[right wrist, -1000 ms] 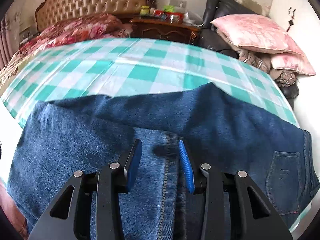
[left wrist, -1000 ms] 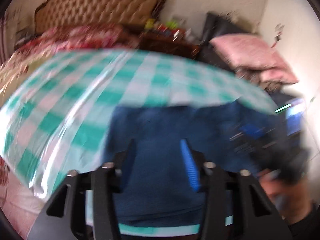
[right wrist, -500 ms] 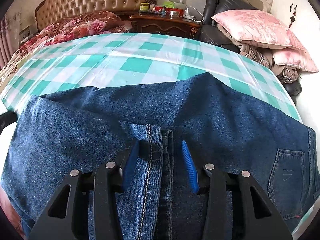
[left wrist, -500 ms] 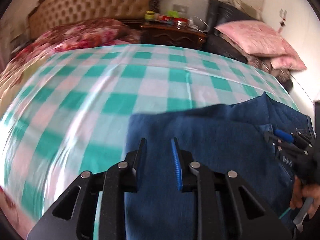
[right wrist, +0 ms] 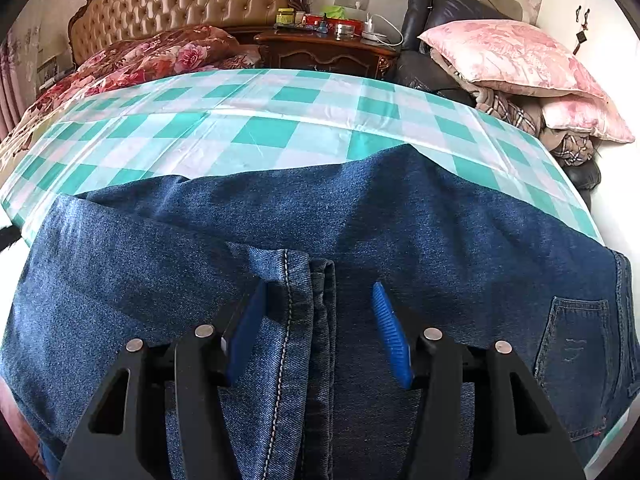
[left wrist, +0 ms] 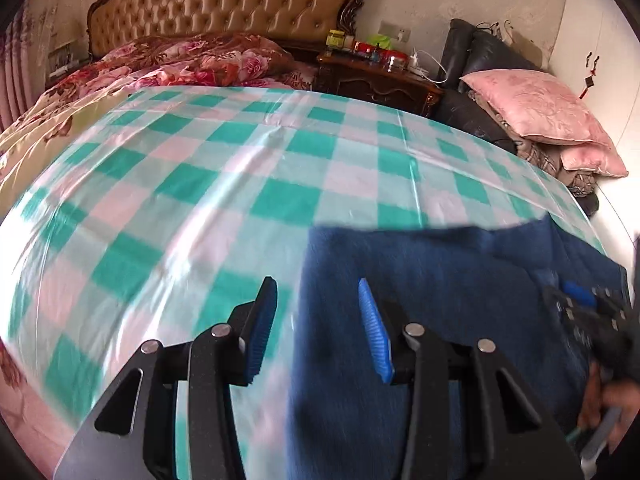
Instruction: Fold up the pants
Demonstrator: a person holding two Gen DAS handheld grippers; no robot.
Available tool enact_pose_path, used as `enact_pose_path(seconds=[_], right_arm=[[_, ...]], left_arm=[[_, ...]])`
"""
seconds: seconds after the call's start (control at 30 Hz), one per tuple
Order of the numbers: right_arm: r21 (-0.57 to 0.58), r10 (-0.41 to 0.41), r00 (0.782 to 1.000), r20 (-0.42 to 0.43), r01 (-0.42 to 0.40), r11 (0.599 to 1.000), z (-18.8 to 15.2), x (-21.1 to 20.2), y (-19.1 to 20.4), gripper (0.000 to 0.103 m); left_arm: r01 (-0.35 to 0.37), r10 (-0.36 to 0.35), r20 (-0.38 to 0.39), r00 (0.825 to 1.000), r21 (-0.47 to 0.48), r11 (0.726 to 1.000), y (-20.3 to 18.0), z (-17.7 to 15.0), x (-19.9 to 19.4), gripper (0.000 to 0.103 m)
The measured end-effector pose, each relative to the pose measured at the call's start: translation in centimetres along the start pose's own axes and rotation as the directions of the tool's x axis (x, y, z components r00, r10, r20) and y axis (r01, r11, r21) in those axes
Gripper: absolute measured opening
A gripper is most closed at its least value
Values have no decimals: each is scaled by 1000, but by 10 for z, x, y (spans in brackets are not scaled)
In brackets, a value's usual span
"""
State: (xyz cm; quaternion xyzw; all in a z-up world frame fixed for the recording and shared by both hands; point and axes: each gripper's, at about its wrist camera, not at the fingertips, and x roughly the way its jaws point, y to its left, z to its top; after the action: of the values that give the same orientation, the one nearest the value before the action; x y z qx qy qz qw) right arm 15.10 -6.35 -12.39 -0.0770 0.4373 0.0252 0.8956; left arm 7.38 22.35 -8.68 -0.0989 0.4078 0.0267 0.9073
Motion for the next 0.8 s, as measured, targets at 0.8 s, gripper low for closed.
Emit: enact_pose_path(seconds=[0.8], right_arm=[[45, 81, 996, 26, -82, 996, -44, -34, -23, 29]], left_arm=[[-54, 54, 1, 999, -15, 998, 4, -90, -40, 52]])
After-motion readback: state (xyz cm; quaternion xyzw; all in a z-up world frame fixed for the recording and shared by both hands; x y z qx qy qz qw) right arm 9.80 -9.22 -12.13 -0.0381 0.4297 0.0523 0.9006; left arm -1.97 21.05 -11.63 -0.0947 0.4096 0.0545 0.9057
